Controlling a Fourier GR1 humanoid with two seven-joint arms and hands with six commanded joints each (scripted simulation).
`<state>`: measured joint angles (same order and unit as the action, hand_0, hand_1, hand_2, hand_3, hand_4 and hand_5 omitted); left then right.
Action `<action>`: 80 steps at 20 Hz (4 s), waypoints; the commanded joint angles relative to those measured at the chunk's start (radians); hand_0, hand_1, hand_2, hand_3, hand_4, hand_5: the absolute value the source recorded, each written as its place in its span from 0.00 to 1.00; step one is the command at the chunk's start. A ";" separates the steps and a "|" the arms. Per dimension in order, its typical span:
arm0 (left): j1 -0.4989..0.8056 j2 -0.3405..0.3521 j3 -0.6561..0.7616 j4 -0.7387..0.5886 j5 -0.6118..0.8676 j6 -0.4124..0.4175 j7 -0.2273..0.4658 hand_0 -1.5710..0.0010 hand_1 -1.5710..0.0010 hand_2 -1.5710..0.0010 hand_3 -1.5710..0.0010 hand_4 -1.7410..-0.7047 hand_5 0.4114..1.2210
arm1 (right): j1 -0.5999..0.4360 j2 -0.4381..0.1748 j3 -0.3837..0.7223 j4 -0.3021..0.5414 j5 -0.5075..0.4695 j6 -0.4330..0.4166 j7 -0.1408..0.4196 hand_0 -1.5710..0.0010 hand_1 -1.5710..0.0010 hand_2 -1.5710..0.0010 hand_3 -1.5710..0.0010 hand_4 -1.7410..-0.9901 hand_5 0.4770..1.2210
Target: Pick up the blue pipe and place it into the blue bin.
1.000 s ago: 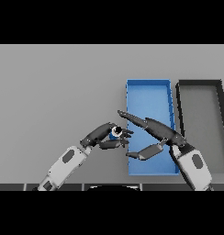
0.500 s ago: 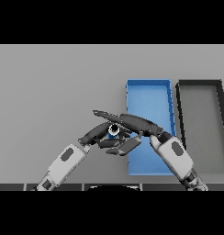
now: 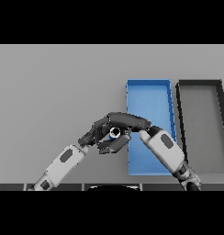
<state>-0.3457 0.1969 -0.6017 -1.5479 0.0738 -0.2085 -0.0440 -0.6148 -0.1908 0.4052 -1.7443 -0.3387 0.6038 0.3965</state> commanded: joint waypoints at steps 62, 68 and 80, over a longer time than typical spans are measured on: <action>0.059 0.029 0.062 -0.035 -0.047 -0.063 0.136 1.00 1.00 1.00 1.00 0.89 0.06 | -0.320 -0.143 -0.540 0.447 -0.137 -0.309 0.131 0.00 0.00 0.00 0.00 0.32 1.00; 0.074 0.033 0.060 -0.036 -0.049 -0.063 0.128 1.00 1.00 1.00 1.00 0.88 0.07 | -0.109 -0.145 -0.527 0.435 -0.079 -0.386 0.213 0.00 0.00 0.00 0.00 0.32 1.00; 0.071 0.024 0.050 -0.063 -0.050 -0.053 0.154 1.00 1.00 1.00 1.00 0.88 0.08 | 0.049 -0.474 0.061 0.485 -0.467 -0.770 0.213 0.25 0.30 0.32 0.59 0.35 0.94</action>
<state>-0.2757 0.2205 -0.5518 -1.6108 0.0238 -0.2614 0.1087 -0.5660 -0.6651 0.4661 -1.2596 -0.8049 -0.1630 0.6096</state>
